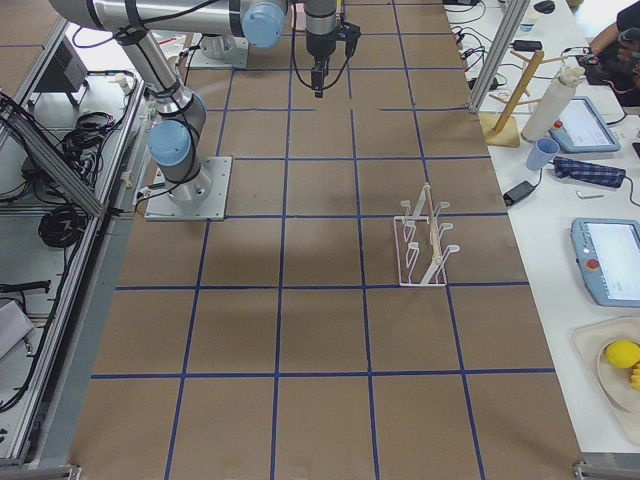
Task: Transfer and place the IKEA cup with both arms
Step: 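Lower the white cup onto the tray beside the blue cup with the left gripper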
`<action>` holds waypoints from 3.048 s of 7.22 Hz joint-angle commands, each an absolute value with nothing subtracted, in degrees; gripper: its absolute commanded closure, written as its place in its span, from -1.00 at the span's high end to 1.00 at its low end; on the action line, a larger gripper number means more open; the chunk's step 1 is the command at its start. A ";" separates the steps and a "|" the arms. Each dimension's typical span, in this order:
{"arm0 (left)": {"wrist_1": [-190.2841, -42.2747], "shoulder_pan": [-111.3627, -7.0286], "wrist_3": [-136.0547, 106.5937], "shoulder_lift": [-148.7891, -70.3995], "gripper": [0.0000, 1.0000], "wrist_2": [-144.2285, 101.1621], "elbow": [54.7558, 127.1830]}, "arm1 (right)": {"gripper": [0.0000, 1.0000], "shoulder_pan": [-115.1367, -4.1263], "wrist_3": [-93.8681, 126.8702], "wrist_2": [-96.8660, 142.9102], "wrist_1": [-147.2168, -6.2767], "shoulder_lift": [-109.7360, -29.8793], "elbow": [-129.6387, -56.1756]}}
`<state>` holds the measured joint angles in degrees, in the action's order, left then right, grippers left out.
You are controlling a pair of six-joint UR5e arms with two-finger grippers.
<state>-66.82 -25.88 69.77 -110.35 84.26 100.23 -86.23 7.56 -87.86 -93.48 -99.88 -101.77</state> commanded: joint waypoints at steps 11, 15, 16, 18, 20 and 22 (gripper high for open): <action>-66.80 -25.58 70.66 -111.62 -1.00 85.95 100.37 | 1.00 -88.77 8.08 -87.72 -93.16 -100.81 -101.87; -66.97 -25.58 70.66 -112.32 -0.64 85.96 100.37 | 1.00 -88.86 8.26 -87.72 -93.08 -100.81 -101.87; -66.89 -25.58 70.66 -112.32 -0.29 85.96 100.37 | 1.00 -88.86 8.26 -87.80 -93.16 -100.81 -101.87; -66.71 -25.58 70.58 -112.67 0.59 85.96 100.28 | 1.00 -88.86 8.00 -87.80 -93.16 -100.72 -101.87; -70.72 -26.19 68.92 -110.94 0.72 86.13 98.88 | 1.00 -88.86 7.47 -87.89 -93.16 -100.63 -101.86; -80.27 -29.60 65.06 -106.63 0.84 86.04 93.81 | 1.00 -88.86 7.56 -87.89 -93.25 -100.55 -101.78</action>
